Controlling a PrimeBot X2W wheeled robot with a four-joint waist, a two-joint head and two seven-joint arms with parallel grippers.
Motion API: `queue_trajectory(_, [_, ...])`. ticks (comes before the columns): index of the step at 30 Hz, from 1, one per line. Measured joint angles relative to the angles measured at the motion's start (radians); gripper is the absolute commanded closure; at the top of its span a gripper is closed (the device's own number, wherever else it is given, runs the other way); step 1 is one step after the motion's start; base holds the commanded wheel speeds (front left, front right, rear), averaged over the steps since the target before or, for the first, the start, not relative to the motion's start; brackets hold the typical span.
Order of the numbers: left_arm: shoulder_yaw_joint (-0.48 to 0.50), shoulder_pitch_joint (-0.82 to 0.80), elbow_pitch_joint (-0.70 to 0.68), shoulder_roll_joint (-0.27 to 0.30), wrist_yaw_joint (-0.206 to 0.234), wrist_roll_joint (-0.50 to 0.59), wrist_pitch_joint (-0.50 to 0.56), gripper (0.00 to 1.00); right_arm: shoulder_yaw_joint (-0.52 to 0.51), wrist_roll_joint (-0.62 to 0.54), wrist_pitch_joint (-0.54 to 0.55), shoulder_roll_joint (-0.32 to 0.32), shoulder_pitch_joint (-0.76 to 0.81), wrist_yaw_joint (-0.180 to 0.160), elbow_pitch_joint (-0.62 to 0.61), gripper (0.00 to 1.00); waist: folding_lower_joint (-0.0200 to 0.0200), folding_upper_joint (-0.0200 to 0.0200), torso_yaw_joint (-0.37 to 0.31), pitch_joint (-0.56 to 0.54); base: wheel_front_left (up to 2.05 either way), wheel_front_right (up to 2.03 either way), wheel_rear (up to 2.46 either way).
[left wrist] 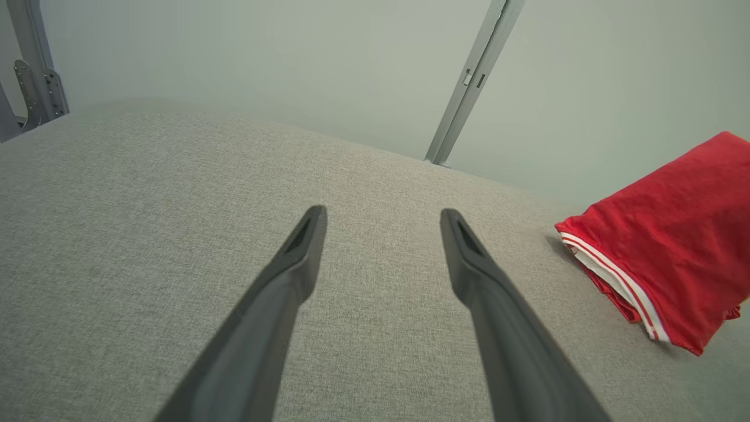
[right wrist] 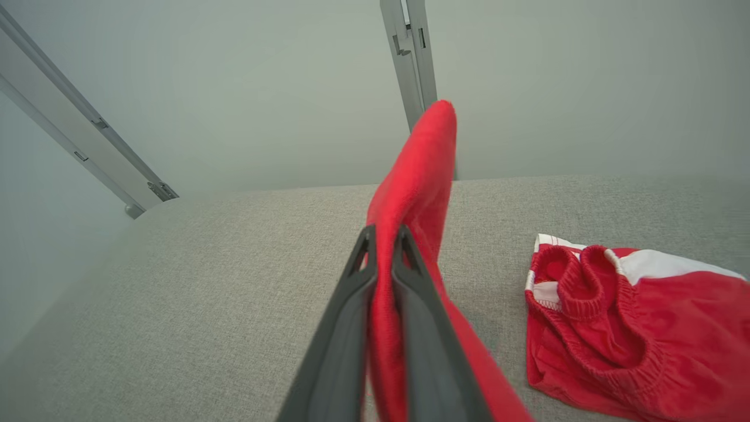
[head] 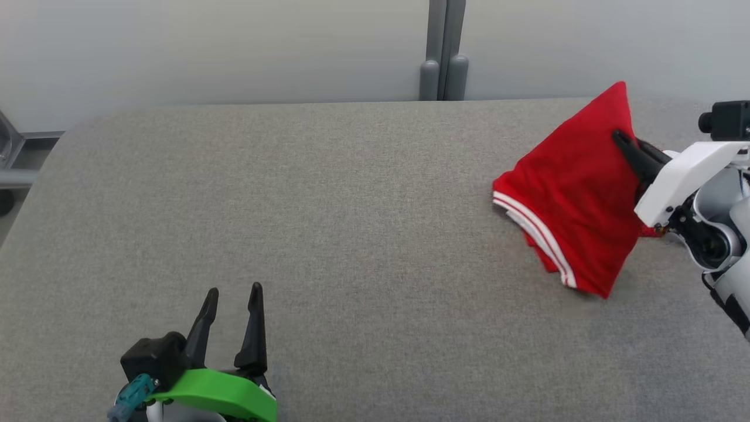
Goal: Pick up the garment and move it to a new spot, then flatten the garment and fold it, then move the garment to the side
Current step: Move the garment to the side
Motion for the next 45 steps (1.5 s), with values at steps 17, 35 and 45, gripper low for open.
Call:
queue_trajectory(17, [-0.014,-0.002,-0.019,0.0,0.0,0.009,0.011,0.0,-0.046,-0.018,0.074,-0.1,-0.154,-0.002,-0.006,1.0,0.0,0.0,0.012,0.053,0.0,0.0,0.0])
queue_trajectory(35, [0.001,-0.017,-0.053,0.027,0.0,0.038,0.033,0.0,-0.104,0.034,0.05,-0.07,-0.169,-0.021,0.051,1.0,0.0,0.0,0.024,0.133,0.0,0.0,0.0])
queue_trajectory(45, [0.015,-0.041,-0.088,0.042,0.0,0.056,0.045,0.0,-0.127,0.034,0.024,-0.109,-0.165,-0.048,0.118,1.0,0.0,0.0,-0.007,0.175,0.0,0.0,0.0])
